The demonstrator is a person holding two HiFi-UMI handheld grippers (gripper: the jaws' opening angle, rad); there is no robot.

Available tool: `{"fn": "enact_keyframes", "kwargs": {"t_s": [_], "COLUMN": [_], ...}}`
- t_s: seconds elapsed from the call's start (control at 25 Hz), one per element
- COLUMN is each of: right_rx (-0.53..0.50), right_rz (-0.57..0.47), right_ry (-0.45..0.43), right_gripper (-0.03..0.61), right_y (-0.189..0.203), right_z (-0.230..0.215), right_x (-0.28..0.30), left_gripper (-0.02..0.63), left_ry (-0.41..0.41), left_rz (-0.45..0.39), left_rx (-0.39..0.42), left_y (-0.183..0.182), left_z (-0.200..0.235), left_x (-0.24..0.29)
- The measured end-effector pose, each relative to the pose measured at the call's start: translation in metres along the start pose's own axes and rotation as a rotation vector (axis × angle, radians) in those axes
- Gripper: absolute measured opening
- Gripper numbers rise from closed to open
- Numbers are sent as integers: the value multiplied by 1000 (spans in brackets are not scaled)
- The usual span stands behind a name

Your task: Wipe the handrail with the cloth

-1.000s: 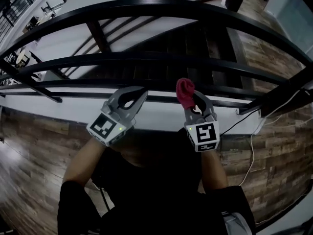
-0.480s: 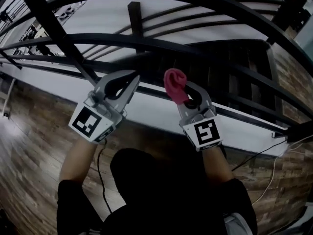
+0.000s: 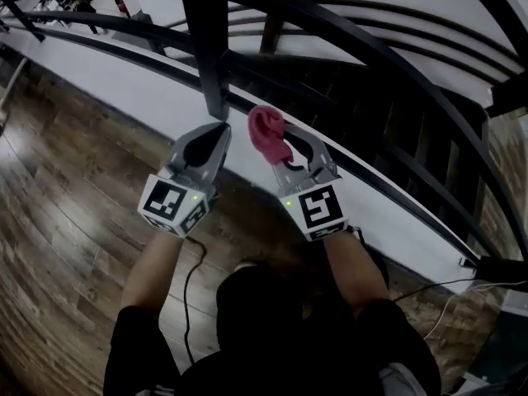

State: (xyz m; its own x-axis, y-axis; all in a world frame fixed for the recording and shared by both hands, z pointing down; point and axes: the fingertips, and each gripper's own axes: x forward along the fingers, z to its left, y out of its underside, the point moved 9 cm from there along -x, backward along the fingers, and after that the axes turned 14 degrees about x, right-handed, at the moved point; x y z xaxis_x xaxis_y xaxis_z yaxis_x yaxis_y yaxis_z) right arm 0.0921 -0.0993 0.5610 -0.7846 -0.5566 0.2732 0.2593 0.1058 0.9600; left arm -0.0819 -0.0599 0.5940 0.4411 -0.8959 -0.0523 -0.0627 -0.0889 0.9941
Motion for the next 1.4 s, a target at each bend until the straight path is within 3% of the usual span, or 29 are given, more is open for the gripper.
{"fn": "enact_keyframes", "kwargs": {"t_s": [0.16, 0.32, 0.44, 0.68, 0.96, 1.2, 1.4], "right_rx": [69, 172, 189, 127, -45, -30, -36], "right_rz": [107, 176, 258, 382, 478, 451, 468], "right_ry": [15, 121, 154, 165, 197, 199, 224], "right_gripper": [49, 49, 49, 49, 49, 49, 49], "right_y": [30, 44, 48, 48, 49, 56, 62], "right_z": [4, -13, -21, -22, -24, -24, -31], "right_x": [67, 117, 146, 175, 192, 185, 166], "left_gripper": [0, 0, 0, 0, 0, 0, 0], "left_ry": [-53, -78, -85, -122, -154, -143, -105], "left_rz": [63, 106, 129, 162, 163, 215, 208], "left_rx": [-9, -11, -10, -66, -94, -109, -106], "left_y": [50, 77, 91, 104, 112, 125, 122], "left_z": [12, 20, 28, 44, 51, 46, 26], "left_x": [-3, 3, 7, 13, 16, 13, 21]}}
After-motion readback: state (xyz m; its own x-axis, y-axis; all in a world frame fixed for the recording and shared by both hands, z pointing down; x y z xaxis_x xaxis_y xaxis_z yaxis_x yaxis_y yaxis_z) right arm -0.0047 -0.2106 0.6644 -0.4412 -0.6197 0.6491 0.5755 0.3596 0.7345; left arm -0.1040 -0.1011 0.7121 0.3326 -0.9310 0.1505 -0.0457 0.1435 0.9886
